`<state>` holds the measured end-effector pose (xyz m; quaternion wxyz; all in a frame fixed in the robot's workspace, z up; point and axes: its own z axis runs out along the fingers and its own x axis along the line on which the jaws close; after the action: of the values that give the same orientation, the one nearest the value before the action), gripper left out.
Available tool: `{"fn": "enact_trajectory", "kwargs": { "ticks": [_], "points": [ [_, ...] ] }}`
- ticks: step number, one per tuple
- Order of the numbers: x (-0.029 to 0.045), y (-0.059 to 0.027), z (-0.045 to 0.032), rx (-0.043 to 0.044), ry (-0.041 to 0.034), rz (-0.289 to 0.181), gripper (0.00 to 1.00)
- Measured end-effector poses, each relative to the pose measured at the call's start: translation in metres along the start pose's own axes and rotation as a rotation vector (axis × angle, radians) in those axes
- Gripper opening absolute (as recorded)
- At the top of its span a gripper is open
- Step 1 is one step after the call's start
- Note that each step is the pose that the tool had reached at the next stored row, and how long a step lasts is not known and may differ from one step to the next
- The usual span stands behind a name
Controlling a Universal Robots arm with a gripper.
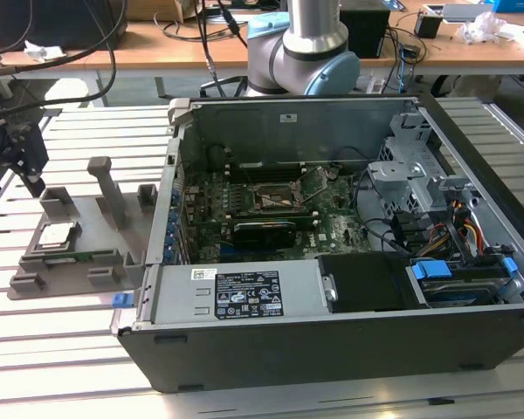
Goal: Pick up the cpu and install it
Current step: 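Pick up the cpu and move it towards the insertion slot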
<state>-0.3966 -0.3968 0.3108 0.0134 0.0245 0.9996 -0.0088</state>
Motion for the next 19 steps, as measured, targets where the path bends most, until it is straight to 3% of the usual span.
{"fn": "enact_trajectory", "kwargs": {
  "ticks": [19],
  "points": [
    [0.0003, 0.0002, 0.0108, -0.0001, -0.0001, 0.000, 0.66]
  ]
}}
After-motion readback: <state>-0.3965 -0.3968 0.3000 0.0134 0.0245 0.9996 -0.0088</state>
